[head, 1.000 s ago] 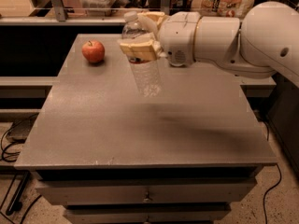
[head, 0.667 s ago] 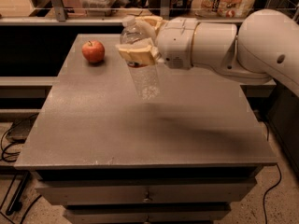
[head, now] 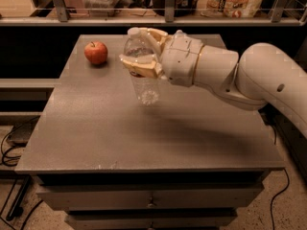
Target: Place water bottle upright
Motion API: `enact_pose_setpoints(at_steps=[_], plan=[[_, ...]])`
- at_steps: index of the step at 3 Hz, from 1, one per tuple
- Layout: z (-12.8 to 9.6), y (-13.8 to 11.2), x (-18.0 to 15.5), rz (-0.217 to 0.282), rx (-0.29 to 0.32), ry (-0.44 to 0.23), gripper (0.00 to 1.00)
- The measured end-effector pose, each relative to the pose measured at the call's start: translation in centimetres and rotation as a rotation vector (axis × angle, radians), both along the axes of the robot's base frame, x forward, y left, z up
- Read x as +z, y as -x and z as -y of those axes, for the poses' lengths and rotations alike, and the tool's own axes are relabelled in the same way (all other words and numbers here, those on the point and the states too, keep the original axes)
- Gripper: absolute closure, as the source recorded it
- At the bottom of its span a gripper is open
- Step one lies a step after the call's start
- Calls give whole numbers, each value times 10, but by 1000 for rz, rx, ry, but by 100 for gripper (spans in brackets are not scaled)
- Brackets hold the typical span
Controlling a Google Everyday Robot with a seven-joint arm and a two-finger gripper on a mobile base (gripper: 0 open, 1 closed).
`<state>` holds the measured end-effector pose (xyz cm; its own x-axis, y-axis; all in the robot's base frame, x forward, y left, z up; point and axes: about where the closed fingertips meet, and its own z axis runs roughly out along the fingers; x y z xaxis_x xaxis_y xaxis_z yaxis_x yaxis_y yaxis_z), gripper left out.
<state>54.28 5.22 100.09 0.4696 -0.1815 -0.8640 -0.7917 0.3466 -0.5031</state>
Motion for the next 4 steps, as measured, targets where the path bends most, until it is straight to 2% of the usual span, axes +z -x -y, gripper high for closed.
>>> enact_pose_setpoints(at_steps=[1, 2, 4], plan=[[4, 0, -10, 35, -10, -38, 99], [7, 0, -24, 40, -28, -54, 74], [10, 0, -37, 8, -52, -47, 28]])
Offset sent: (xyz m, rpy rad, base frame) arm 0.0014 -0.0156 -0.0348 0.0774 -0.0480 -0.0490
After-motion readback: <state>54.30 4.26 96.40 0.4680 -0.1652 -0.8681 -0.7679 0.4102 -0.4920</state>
